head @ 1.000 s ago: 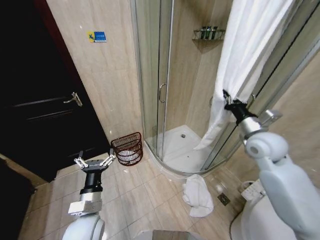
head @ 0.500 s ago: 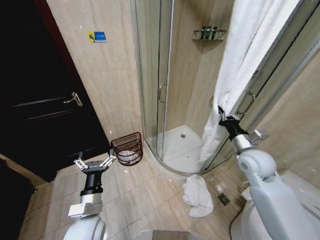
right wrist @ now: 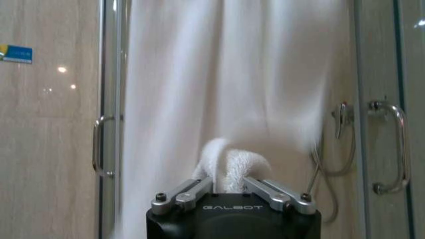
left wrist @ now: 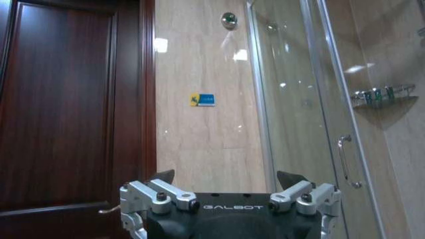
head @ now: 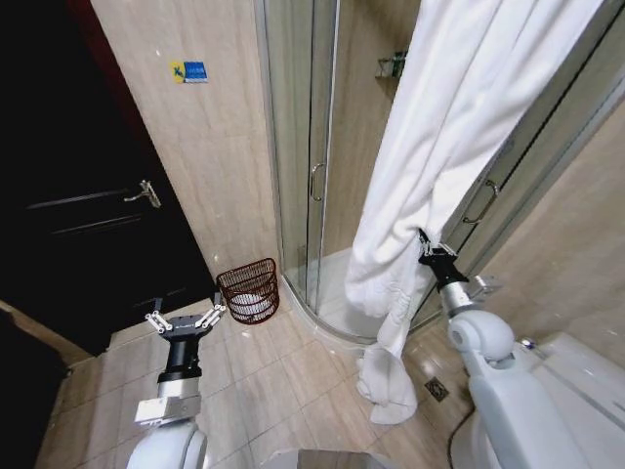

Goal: Discard the used towel into the hamper.

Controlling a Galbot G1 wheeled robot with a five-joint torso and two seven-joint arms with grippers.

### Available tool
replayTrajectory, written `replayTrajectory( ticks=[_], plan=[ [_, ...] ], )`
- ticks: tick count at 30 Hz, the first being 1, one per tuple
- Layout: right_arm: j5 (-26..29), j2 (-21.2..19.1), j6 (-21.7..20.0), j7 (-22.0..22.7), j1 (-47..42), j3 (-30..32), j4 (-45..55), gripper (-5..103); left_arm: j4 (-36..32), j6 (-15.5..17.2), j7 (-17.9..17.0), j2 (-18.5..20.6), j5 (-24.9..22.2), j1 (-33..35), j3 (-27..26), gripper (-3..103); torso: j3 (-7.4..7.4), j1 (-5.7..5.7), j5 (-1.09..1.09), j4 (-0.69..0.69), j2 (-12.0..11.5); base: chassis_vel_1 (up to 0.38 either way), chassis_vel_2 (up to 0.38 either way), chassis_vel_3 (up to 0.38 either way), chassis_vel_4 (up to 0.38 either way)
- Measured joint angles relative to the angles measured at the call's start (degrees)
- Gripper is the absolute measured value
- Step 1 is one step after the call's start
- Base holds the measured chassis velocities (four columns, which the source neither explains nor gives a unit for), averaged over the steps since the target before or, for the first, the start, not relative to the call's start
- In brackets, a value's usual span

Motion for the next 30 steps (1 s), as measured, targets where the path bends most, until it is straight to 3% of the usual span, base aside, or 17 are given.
replayTrajectory(
  ticks=[6, 11, 22, 28, 30],
  plan=[
    [-0.48, -0.91, 0.73, -0.18, 4.94, -1.88, -5.19, 3, 0.01, 0.28, -0.02, 0.73, -0.74, -0.54, -0.5, 100, 0.0, 0.0, -0.02, 0.0, 0.0, 0.0, 0.0, 0.0, 0.0],
    [-1.94, -3.03, 3.77, 0.3, 12.57, -4.51, -12.06, 3, 0.04, 0.3, -0.02, 1.13, -2.33, -0.54, -1.85, 100, 0.01, 0.03, -0.02, 0.03, -0.02, 0.0, 0.0, 0.0, 0.0],
    [-6.1, -1.37, 6.73, -0.16, 10.35, -4.61, -9.26, 3, 1.56, -0.08, 0.08, 1.11, -2.86, -1.17, -2.35, 100, 0.0, -0.01, 0.0, -0.01, 0.0, 0.0, 0.0, 0.0, 0.0],
    [-4.86, -1.31, 4.54, 0.8, 8.61, -4.64, -2.85, 3, 1.78, -0.01, 0.09, 1.14, -3.1, -1.19, -2.45, 100, 0.0, -0.01, -0.02, 0.0, 0.0, 0.0, 0.0, 0.0, 0.0],
    [-1.49, -1.7, 0.88, 2.13, 6.68, -4.55, 2.3, 3, 1.84, 0.17, 0.08, 0.96, -3.58, -1.16, -2.48, 100, 0.0, -0.01, -0.02, 0.01, 0.0, 0.0, 0.0, 0.0, 0.0]
  ],
)
